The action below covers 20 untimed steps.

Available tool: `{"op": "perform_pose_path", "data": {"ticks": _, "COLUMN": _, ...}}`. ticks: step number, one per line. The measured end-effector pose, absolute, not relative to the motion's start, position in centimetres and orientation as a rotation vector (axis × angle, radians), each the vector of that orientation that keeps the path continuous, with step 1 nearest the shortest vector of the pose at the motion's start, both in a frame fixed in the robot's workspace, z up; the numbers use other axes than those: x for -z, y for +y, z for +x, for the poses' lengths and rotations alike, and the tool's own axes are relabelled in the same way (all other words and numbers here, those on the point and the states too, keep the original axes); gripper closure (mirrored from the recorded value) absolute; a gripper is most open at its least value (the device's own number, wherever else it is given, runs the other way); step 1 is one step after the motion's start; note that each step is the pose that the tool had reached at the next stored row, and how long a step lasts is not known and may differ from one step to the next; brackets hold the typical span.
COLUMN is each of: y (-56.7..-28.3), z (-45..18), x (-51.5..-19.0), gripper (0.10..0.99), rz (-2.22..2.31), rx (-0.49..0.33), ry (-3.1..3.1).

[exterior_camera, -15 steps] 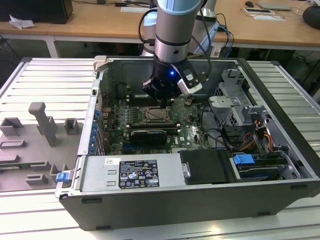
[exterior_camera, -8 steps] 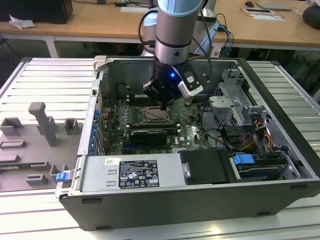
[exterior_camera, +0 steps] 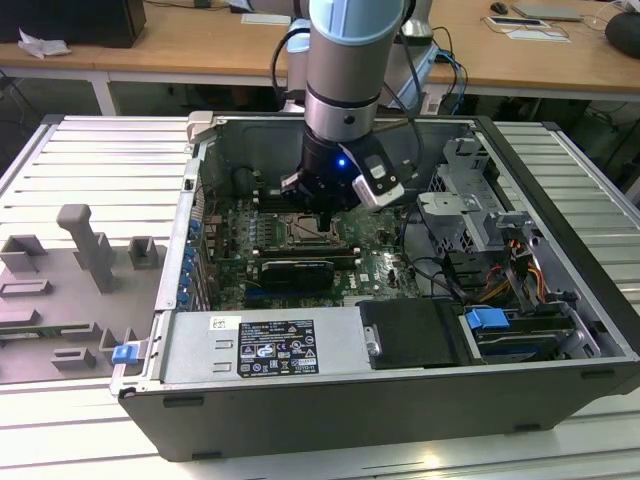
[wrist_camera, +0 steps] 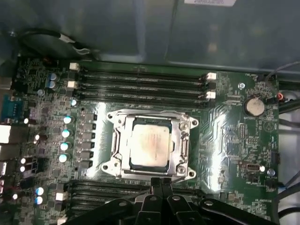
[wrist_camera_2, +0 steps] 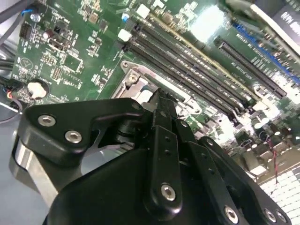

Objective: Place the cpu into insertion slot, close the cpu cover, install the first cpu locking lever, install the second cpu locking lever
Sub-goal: 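Install the second cpu locking lever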

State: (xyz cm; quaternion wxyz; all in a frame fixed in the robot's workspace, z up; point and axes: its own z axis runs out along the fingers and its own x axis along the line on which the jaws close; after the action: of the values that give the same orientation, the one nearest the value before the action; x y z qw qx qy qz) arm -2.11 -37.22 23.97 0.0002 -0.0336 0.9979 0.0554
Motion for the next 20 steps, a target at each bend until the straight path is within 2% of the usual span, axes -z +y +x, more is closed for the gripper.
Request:
{"op": "perform_pose_path", "data": {"ticks": 15, "y": -37.9, "z": -5.2, "x": -22.0, "gripper": 0.98, "rz": -0.12, "rx": -0.182, "ry": 3.134}}
{"op": "perform_pose_path", "data": {"ticks": 20, "y": -38.4, "z": -6.6, "x": -21.5, "gripper": 0.98, "rz": -0.12, "rx": -0.257, "ry": 3.127}}
